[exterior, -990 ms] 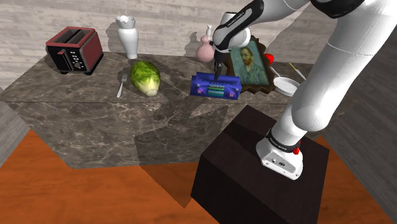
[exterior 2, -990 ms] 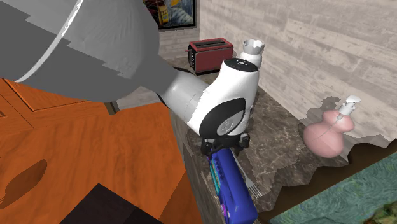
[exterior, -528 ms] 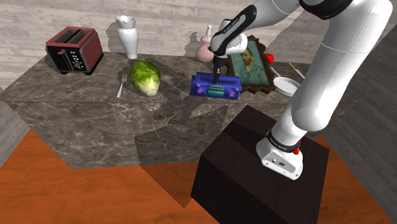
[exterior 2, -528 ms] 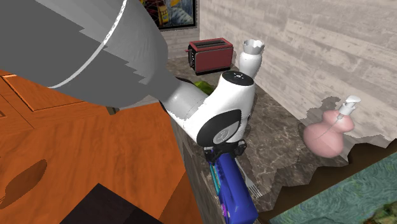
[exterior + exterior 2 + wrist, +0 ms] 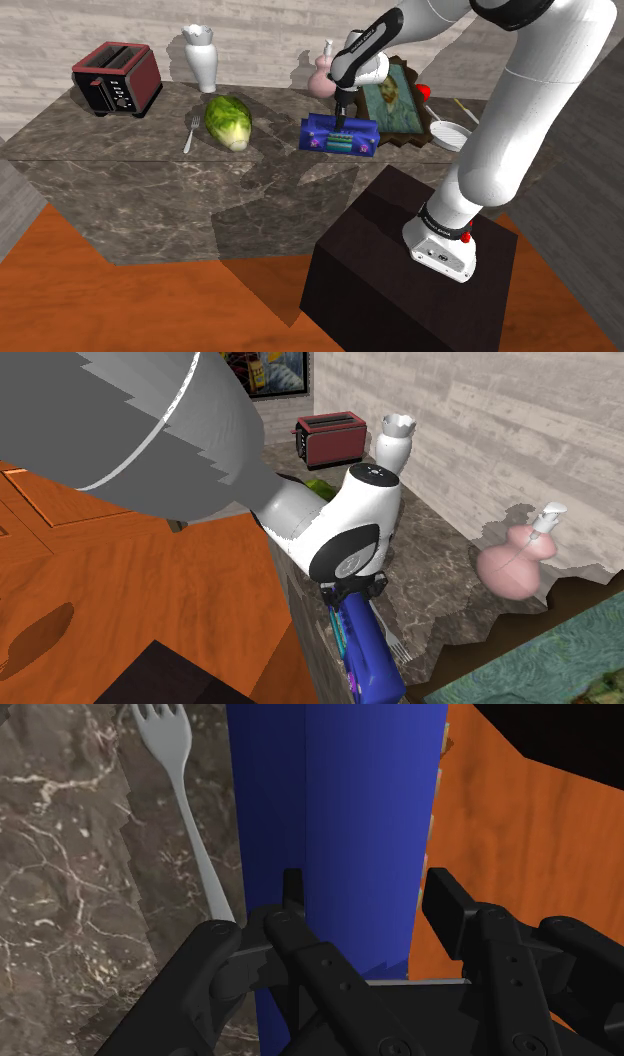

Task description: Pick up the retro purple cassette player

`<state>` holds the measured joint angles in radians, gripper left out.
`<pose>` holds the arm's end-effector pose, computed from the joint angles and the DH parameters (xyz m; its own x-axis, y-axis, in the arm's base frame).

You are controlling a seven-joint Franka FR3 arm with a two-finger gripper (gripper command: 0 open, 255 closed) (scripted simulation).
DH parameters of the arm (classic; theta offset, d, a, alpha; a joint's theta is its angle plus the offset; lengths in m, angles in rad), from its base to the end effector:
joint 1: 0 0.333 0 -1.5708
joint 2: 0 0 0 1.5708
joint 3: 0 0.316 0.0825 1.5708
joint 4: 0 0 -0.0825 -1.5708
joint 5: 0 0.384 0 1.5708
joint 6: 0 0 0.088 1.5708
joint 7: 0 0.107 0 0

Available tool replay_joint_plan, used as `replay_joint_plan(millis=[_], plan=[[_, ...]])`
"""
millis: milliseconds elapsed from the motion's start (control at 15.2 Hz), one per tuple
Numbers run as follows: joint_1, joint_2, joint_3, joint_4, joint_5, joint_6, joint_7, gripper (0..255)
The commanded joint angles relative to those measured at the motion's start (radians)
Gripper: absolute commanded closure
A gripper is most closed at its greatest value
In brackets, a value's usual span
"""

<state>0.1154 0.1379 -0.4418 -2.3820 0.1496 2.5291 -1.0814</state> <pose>0.4779 -0.1653 0.2711 0.8027 0.5952 0.0379 0.5954 -0.8034 0.0070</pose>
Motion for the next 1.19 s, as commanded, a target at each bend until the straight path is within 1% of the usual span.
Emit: replay_joint_plan(millis=[0,660,990,1122], plan=[[-0.001,0.001,0.0,-0.001,0.001,0.002,-0.001,255],[0.009,-0.115,-0.018,0.027,-0.095,-0.128,0.069,255],[0.01,-0.165,-0.018,0.05,-0.129,-0.195,0.095,255],[0.01,-0.167,-0.018,0.051,-0.13,-0.197,0.096,255]])
